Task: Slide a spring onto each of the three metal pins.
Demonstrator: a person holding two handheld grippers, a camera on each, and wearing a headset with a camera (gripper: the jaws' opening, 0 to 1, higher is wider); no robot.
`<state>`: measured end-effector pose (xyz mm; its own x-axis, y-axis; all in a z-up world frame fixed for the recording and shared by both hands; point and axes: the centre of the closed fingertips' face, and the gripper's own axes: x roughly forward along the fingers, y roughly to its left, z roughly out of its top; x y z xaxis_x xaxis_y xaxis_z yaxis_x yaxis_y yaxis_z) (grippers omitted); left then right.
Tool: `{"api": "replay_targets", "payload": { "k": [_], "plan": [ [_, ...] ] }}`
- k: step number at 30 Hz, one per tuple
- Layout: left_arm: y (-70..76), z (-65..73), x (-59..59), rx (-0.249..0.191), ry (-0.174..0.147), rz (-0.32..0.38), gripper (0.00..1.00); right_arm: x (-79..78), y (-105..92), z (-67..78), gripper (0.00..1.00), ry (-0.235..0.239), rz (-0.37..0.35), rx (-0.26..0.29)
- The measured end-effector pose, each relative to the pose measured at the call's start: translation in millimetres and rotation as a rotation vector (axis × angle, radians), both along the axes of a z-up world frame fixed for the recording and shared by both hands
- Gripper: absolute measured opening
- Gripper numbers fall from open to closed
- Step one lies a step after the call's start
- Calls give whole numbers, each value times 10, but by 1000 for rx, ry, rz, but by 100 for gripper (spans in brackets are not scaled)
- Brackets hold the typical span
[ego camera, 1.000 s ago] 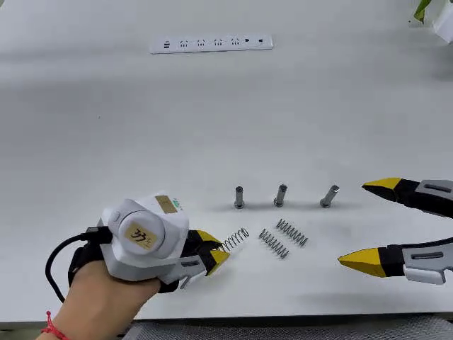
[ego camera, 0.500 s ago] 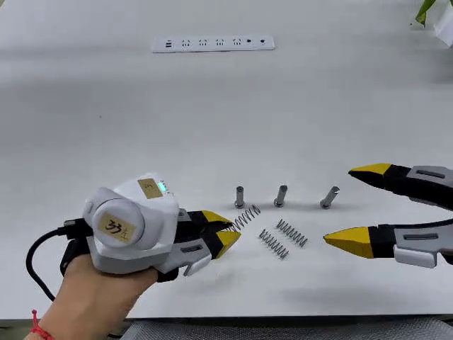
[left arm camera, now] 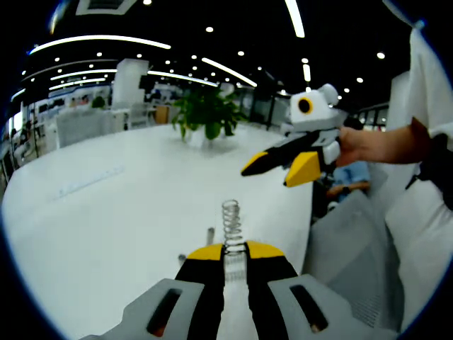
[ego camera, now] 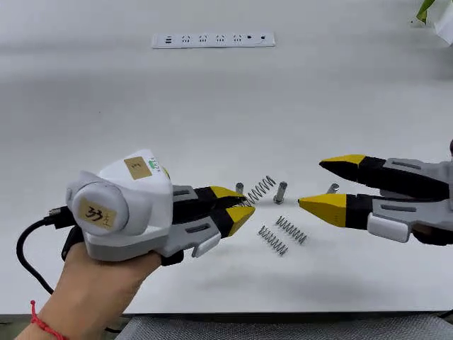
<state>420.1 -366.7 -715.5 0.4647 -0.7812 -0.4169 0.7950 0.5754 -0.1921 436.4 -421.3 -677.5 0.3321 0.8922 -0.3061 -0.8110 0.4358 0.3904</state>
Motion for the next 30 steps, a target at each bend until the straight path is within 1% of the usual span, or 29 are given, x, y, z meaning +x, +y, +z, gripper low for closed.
{"api": "replay_targets", "payload": {
  "k": [1,3,5,6,7,10,11,13,16,18,20,23,26,30],
  "plan": [
    [-12,27,7,-9,-7,0,10,8,21,-1,43,18,-11,13],
    [-32,66,10,-25,-16,-2,10,6,48,-8,40,19,-8,14],
    [-46,102,16,-34,-26,-1,10,12,82,-11,36,30,-20,26],
    [-58,128,18,-45,-32,-2,10,12,117,20,35,64,-36,70],
    [-66,147,22,-54,-36,-2,10,16,129,25,33,83,-46,86],
    [-88,195,25,-73,-46,-2,10,40,150,30,32,92,-62,105],
    [-97,216,26,-83,-49,-1,10,51,167,40,31,107,-74,123],
    [-109,237,26,-92,-52,-2,10,43,194,52,30,128,-76,148],
    [-132,270,19,-108,-58,-6,10,49,218,77,27,145,-86,175],
    [-144,276,15,-108,-62,-10,10,62,234,114,26,166,-99,209],
    [-160,299,11,-123,-63,-11,10,60,249,127,23,189,-100,230],
    [-174,336,16,-136,-70,-12,10,57,260,125,21,195,-102,234],
    [-185,358,20,-139,-77,-13,10,74,251,164,19,218,-116,273],
    [-200,372,18,-144,-81,-17,10,77,253,179,16,225,-117,282]
  ]
}}
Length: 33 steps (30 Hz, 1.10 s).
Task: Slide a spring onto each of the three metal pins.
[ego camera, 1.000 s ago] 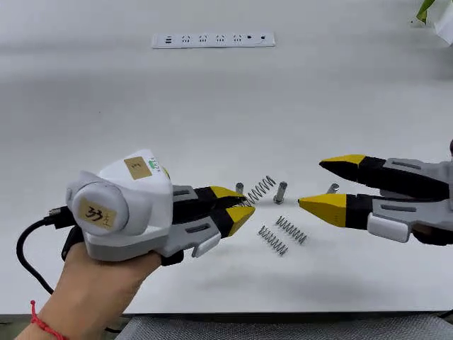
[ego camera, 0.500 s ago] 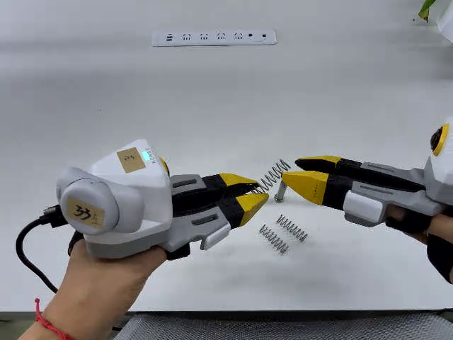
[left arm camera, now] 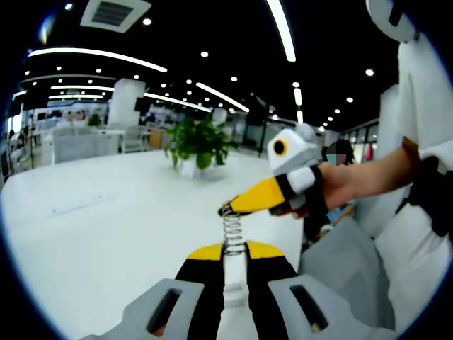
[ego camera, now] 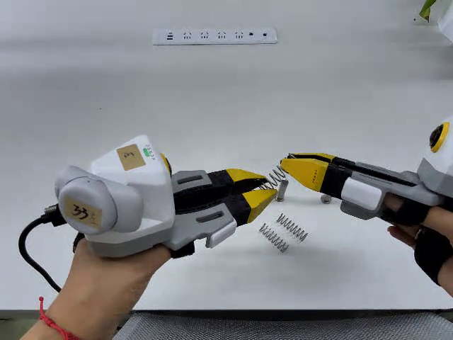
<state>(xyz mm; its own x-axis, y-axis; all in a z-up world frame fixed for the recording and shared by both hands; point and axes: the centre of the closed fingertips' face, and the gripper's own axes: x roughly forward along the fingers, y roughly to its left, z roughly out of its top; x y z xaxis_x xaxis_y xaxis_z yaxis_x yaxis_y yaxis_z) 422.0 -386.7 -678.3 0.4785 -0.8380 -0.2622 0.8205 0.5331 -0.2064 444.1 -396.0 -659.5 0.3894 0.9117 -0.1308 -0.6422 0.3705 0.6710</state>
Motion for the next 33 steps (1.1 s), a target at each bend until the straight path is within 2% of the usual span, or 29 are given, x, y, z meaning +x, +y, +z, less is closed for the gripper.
{"api": "replay_targets", "payload": {
  "k": [9,17,28,33],
  "plan": [
    [-16,16,3,-9,-1,-4,10,-2,5,51,12,2,-2,22],
    [-32,8,-3,-5,5,-13,11,-18,10,74,12,-21,18,6],
    [-69,-21,-23,1,19,-37,11,-51,26,95,12,-60,58,-39],
    [-93,-60,-52,19,22,-55,12,-85,57,91,12,-91,92,-80]
  ]
}}
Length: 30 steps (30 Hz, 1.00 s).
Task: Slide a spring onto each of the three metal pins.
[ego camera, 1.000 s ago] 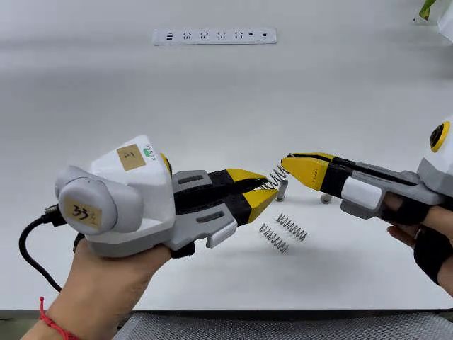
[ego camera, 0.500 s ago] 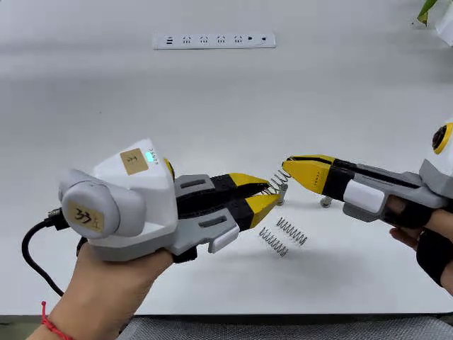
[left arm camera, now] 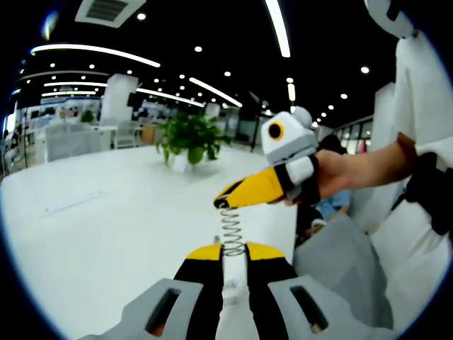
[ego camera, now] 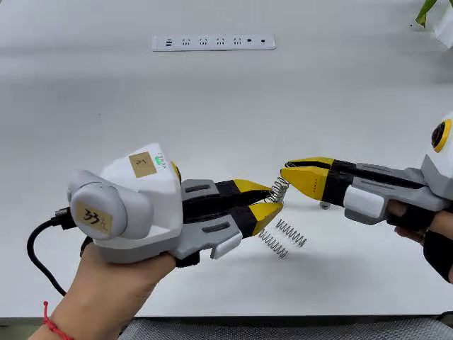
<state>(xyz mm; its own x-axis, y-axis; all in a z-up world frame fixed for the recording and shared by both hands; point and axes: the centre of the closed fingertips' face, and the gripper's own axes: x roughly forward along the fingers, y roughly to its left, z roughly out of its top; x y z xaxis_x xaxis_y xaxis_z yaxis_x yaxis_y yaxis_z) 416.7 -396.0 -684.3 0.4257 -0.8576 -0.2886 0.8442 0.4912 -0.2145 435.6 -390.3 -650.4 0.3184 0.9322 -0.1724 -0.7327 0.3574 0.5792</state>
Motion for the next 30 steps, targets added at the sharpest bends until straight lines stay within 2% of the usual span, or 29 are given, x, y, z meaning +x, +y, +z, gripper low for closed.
{"api": "replay_targets", "payload": {
  "k": [5,23,30],
  "plan": [
    [-4,-33,-5,7,8,-1,15,-27,21,-2,12,-23,28,-29],
    [-51,-91,-26,19,26,-28,15,-122,79,15,12,-205,141,-192],
    [-60,-110,-40,18,36,-33,14,-136,85,36,12,-249,163,-220]
  ]
}}
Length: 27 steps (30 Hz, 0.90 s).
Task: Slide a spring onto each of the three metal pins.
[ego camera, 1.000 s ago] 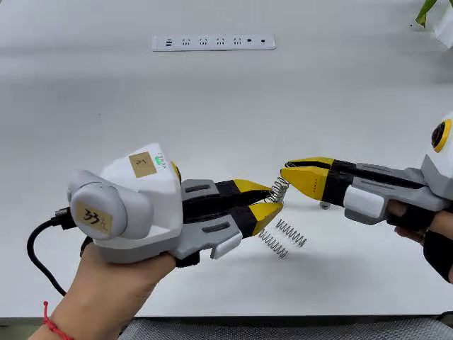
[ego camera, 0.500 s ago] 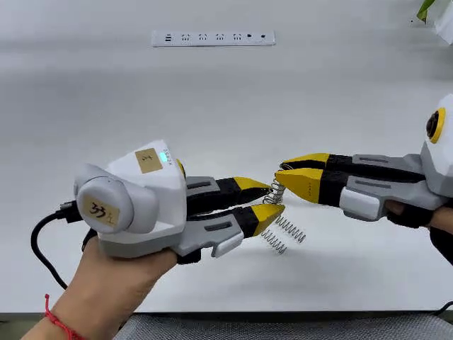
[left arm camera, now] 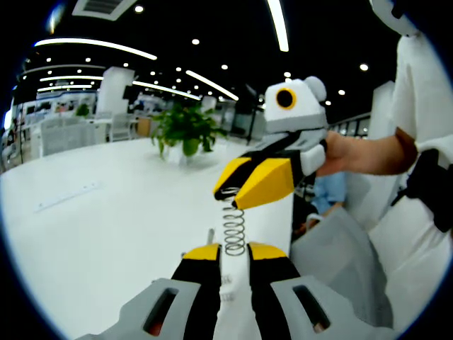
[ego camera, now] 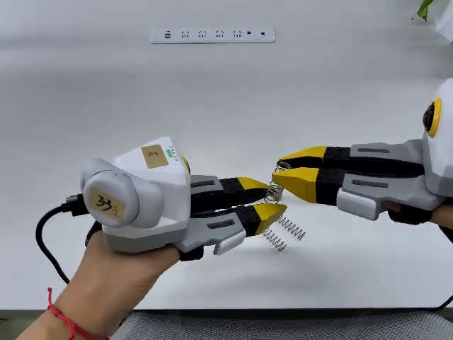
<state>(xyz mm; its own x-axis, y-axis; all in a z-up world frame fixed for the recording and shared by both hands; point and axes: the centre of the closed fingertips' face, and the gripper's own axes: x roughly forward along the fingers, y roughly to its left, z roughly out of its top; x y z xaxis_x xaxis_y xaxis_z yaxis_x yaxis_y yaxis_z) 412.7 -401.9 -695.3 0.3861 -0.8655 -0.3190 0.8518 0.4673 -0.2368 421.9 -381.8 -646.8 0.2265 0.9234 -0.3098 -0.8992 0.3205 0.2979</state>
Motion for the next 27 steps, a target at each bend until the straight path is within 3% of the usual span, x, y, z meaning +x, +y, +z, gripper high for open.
{"api": "replay_targets", "payload": {
  "k": [17,27],
  "plan": [
    [-25,5,-13,-8,9,-6,12,-40,-18,-3,12,-100,63,-71],
    [-45,10,-20,-23,15,-14,11,-69,-5,12,12,-124,74,-97]
  ]
}}
